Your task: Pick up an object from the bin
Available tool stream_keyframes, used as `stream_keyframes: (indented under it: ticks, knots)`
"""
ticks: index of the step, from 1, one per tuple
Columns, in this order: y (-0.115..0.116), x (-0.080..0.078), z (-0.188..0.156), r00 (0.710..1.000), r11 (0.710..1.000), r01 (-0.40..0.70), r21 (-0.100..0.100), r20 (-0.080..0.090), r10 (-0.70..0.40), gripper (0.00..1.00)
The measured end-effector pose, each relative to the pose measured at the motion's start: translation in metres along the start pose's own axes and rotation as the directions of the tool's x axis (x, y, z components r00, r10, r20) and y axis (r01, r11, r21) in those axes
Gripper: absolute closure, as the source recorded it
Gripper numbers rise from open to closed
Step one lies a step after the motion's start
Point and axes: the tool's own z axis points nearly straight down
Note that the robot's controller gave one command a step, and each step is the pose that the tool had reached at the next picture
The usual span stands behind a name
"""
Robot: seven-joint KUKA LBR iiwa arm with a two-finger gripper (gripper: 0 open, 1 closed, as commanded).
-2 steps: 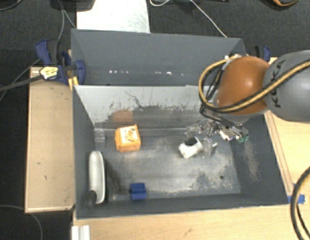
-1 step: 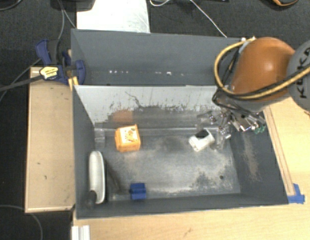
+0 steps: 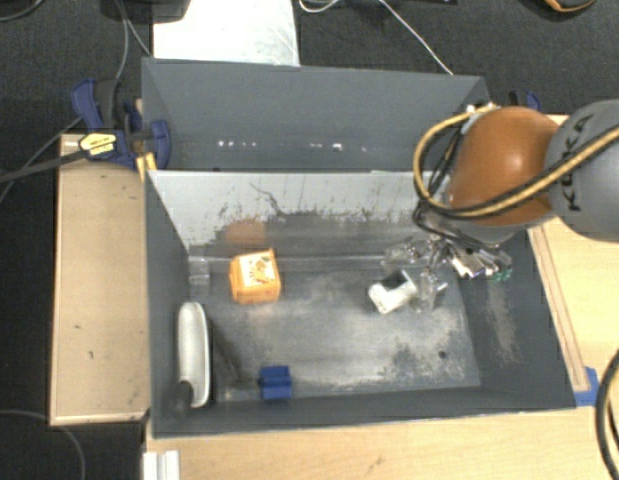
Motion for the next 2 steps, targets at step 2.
stream_keyframes:
  ticks: [2]
  knots:
    - [0.022, -0.017, -0.166, 0.996, 0.996, -0.091, 0.004, 0.013, 0.09, 1.0]
